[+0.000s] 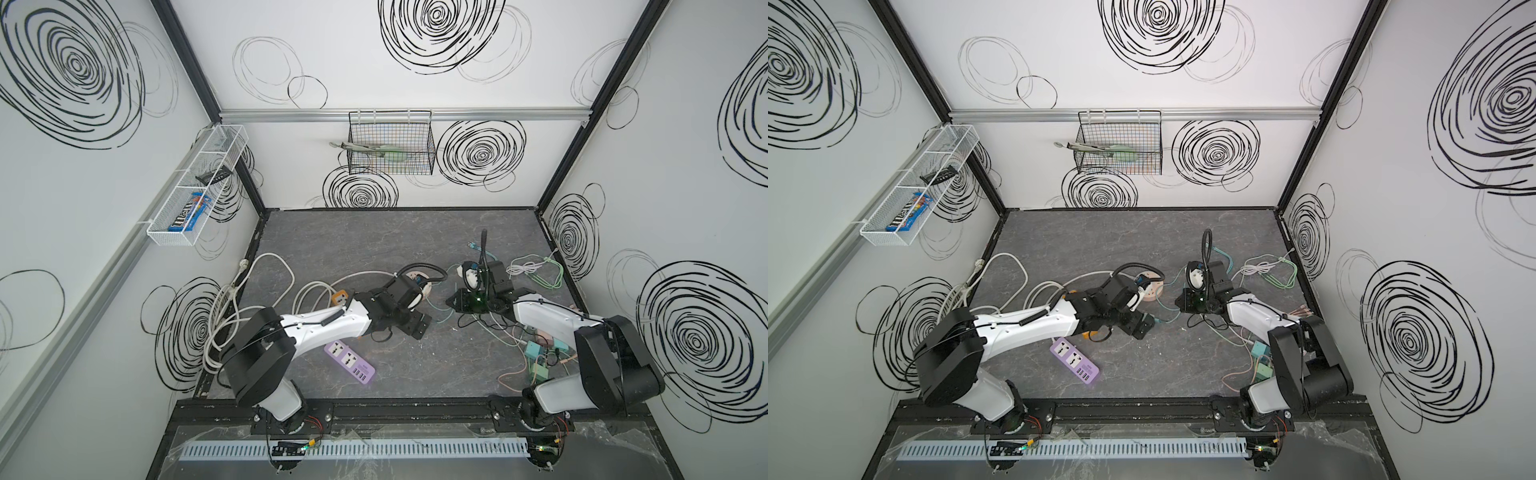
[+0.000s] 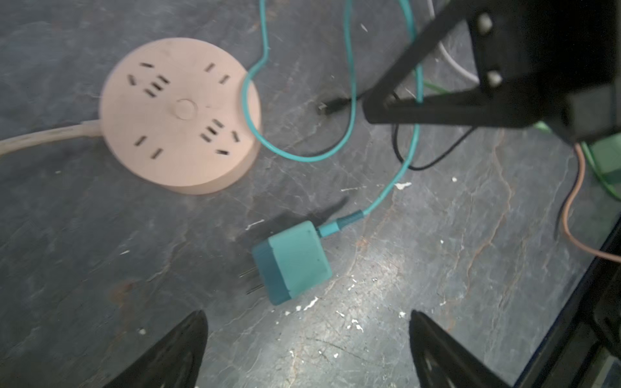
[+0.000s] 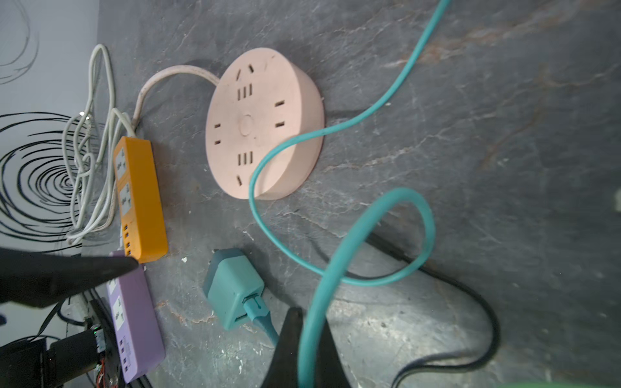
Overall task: Insert the plug
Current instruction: 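Reach the left gripper over to the teal plug adapter and grasp it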
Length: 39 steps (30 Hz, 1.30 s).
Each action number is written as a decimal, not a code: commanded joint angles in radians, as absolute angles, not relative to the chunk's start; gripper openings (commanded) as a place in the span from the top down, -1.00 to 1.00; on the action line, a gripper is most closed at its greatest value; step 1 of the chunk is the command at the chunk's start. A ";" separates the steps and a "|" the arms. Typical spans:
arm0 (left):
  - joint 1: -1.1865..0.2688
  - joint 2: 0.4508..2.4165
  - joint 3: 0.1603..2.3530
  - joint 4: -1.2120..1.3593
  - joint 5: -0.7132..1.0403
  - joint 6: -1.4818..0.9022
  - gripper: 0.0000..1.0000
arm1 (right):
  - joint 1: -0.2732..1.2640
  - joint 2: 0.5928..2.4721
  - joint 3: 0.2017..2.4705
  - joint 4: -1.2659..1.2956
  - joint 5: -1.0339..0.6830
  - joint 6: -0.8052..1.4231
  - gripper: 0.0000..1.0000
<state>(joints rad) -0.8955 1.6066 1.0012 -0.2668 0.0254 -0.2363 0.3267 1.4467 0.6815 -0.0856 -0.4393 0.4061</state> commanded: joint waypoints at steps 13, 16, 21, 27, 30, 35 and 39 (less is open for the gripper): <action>-0.901 1.830 1.294 -0.469 -0.002 0.189 -0.93 | 0.248 1.640 0.911 -0.097 -0.244 0.305 0.69; -0.892 1.862 1.319 -0.454 0.008 0.209 -0.88 | 0.242 1.600 0.902 -0.084 -0.229 0.340 0.27; -0.889 1.922 1.353 -0.451 0.005 0.226 -0.73 | 0.191 1.452 0.841 -0.073 -0.232 0.396 -0.36; -0.889 1.961 1.369 -0.418 -0.007 0.260 -0.69 | 0.097 1.278 0.755 -0.072 -0.251 0.446 -0.89; -0.894 1.985 1.390 -0.416 -0.001 0.285 -0.69 | 0.075 1.228 0.726 -0.071 -0.250 0.448 -0.95; -0.923 2.035 1.420 -0.408 -0.051 0.346 -0.68 | 0.061 1.186 0.689 -0.053 -0.251 0.448 -0.95; -0.928 2.087 1.457 -0.426 -0.065 0.363 -0.54 | 0.060 1.180 0.690 -0.055 -0.262 0.446 -0.95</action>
<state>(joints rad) -0.9207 2.0499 1.4223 -0.4236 -0.0429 0.3183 0.0658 1.2053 0.6960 -0.0700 -0.2501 0.4400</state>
